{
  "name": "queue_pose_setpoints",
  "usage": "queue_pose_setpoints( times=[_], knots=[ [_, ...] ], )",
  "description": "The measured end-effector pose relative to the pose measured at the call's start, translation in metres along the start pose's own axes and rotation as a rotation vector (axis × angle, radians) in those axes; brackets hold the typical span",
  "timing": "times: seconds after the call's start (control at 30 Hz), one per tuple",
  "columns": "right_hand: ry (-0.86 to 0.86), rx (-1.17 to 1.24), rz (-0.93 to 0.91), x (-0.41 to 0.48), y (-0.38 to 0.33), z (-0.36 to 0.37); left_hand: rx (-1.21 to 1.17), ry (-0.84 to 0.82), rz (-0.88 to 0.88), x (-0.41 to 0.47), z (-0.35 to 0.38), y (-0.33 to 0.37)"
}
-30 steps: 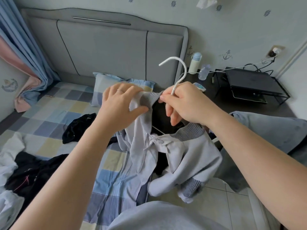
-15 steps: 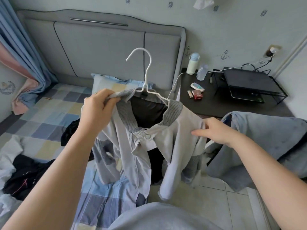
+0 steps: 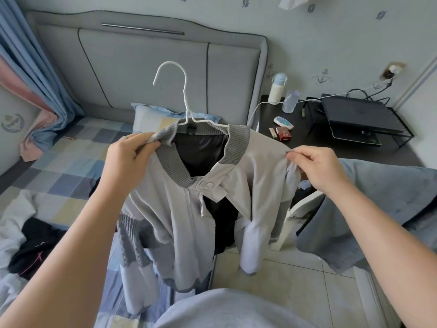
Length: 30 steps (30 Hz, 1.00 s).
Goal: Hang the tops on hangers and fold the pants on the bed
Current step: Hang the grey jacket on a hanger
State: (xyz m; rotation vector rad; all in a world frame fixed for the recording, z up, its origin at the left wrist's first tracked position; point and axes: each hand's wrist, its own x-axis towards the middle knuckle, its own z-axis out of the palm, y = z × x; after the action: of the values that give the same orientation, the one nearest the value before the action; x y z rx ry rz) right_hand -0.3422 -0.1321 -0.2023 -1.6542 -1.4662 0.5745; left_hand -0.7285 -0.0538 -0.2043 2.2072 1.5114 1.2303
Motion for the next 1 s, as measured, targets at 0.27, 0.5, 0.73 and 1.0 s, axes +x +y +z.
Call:
queue_pose_setpoints(
  times=[0.27, 0.5, 0.73, 1.0],
  knots=[
    [0.098, 0.016, -0.211, 0.002, -0.033, -0.007, 0.058, -0.057, 0.074, -0.002, 0.008, -0.003],
    [0.026, 0.244, -0.216, -0.022, -0.039, -0.019, -0.168, 0.018, 0.017, 0.006, 0.018, 0.026],
    [-0.153, -0.204, -0.024, -0.051, -0.01, -0.041, -0.276, -0.263, 0.092, 0.017, 0.058, 0.079],
    [-0.062, -0.164, 0.115, -0.131, 0.034, -0.113, -0.335, -0.473, 0.279, 0.007, 0.141, 0.158]
  ],
)
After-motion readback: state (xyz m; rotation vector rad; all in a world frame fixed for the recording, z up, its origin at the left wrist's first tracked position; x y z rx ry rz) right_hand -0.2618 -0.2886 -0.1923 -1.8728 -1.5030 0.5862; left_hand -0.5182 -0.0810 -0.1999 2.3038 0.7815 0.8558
